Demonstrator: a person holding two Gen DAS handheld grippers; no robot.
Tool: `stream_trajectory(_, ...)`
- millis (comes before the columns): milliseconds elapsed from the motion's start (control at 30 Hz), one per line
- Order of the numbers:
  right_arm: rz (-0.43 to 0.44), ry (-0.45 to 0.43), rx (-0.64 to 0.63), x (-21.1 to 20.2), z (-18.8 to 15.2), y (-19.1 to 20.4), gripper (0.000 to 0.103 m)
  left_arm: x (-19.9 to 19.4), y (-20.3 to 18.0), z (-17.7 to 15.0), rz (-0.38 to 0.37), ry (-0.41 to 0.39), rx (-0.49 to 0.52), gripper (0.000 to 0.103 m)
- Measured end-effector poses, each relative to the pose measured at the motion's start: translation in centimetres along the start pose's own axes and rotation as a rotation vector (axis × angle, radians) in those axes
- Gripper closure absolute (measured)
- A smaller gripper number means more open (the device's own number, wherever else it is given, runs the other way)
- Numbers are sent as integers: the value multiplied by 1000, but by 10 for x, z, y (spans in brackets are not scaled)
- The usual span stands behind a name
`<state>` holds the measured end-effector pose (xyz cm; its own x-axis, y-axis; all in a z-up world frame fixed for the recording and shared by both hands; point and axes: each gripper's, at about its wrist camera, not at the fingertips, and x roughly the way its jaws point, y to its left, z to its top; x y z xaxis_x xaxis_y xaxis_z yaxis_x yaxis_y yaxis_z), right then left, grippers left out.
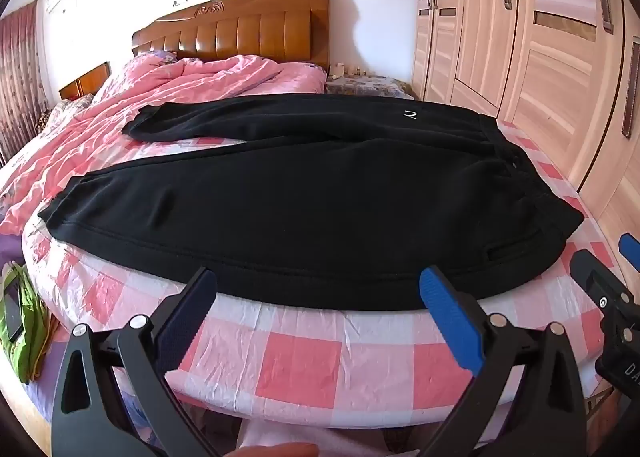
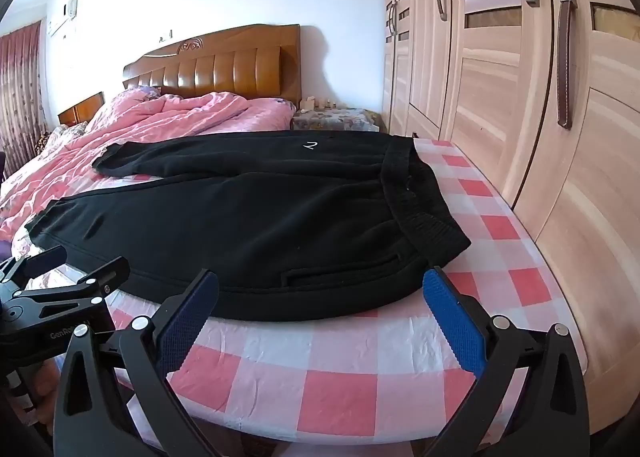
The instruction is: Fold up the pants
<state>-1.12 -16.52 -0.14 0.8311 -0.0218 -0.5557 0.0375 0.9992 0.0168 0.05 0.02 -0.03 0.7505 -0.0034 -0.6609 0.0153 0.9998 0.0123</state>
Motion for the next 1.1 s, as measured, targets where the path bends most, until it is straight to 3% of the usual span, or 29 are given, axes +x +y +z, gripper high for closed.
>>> stream_trajectory(1100, 19, 18, 29, 6, -10, 1, 4, 6, 2, -7, -10, 35, 6, 1)
